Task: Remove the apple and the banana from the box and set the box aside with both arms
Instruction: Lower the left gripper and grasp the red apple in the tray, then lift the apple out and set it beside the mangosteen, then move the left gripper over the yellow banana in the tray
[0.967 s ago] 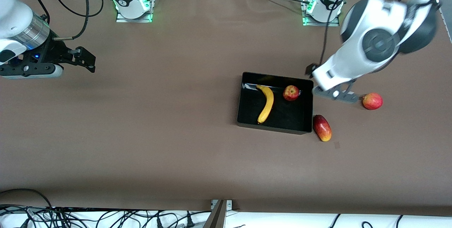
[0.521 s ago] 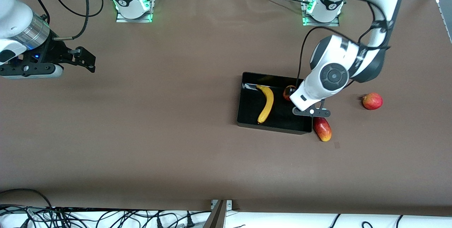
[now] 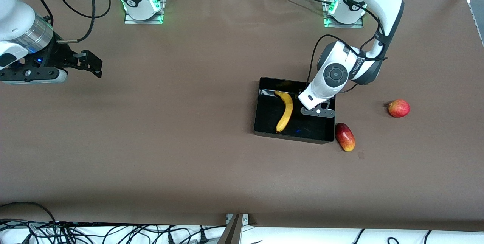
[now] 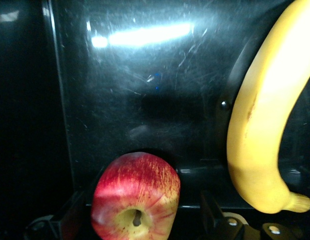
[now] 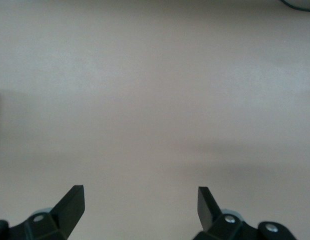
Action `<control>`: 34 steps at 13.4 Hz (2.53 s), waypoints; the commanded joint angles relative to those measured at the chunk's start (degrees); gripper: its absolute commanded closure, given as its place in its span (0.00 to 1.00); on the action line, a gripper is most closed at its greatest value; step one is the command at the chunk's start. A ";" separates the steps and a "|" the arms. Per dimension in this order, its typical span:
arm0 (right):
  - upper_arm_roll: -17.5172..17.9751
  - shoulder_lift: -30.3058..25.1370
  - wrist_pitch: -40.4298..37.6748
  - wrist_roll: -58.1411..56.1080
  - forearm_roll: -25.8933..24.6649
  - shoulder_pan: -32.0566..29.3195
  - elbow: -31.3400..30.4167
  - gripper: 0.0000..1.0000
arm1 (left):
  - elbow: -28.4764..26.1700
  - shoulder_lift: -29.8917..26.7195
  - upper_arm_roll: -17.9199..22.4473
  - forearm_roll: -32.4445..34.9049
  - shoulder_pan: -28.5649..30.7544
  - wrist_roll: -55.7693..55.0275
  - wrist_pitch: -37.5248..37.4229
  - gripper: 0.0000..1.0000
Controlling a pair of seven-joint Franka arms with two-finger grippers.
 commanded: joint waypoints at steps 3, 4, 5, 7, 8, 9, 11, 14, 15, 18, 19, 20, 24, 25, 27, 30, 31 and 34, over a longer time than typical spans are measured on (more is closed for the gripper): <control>0.19 -0.12 -0.54 0.10 -0.30 -0.28 0.46 0.00 | -0.82 0.32 0.27 1.61 -1.01 -0.40 1.38 0.58; 0.19 -0.12 -0.54 0.10 -0.30 -0.28 0.46 0.00 | -0.47 0.06 0.27 1.61 -0.93 -0.31 1.12 0.70; 0.19 -0.12 -0.54 0.10 -0.30 -0.28 0.46 0.00 | 0.06 -0.64 0.27 1.61 -0.92 -0.40 0.77 0.73; 0.19 -0.12 -0.54 0.10 -0.30 -0.28 0.46 0.00 | 5.12 -2.31 0.44 1.61 -0.49 -0.23 -6.74 0.72; 0.19 -0.12 -0.54 0.10 -0.30 -0.28 0.46 0.00 | 9.68 -3.01 0.79 1.61 -0.31 -0.14 -14.71 0.72; 0.19 -0.12 -0.63 0.10 -0.30 -0.28 0.46 0.00 | 13.73 -3.28 0.79 1.61 0.39 0.56 -22.45 0.72; 0.19 -0.12 -0.63 0.10 -0.30 -0.28 0.46 0.00 | 18.07 -3.90 1.40 2.22 1.79 6.07 -33.56 0.72; 0.19 -0.12 -0.63 0.02 -0.30 -0.37 0.46 0.00 | 15.28 -5.31 1.32 6.79 11.34 24.32 -33.96 0.72; 0.19 -0.12 -0.63 0.10 -0.30 -0.28 0.46 0.00 | 12.74 -5.31 1.32 6.79 13.64 27.86 -32.73 0.72; 0.19 -0.12 -0.63 0.10 -0.30 -0.28 0.46 0.00 | 4.66 -5.92 1.14 6.79 16.82 31.94 -23.88 0.72; 0.19 -0.12 -0.54 0.10 -0.30 -0.28 0.46 0.00 | 1.41 -6.01 1.06 6.79 17.18 32.03 -19.93 0.71; 0.19 -0.12 -0.54 0.10 -0.30 -0.28 0.46 0.00 | -1.75 -6.44 1.06 6.79 17.27 32.55 -15.54 0.69; 0.19 -0.12 -0.45 0.10 -0.30 -0.28 0.46 0.00 | -9.78 -5.92 1.06 6.79 17.18 32.82 -0.30 0.11; 0.19 -0.12 -0.54 0.10 -0.30 -0.28 0.46 0.00 | -9.70 -6.01 0.97 6.79 17.18 33.17 -0.29 0.00; 0.19 -0.12 -0.54 0.10 -0.30 -0.28 0.46 0.00 | -9.17 -6.62 0.97 6.79 17.18 33.61 -0.72 0.00; 0.19 -0.12 -0.54 0.10 -0.30 -0.28 0.46 0.00 | -2.53 -11.36 -1.04 5.83 16.48 32.22 -9.81 0.00; 0.19 -0.12 -0.54 0.10 -0.30 -0.28 0.46 0.00 | 3.69 -10.85 -2.36 5.74 16.48 30.64 -16.48 0.00; 0.19 -0.12 -0.54 0.10 -0.30 -0.28 0.46 0.00 | 13.06 -7.25 -7.01 -1.88 15.69 20.47 -25.60 0.00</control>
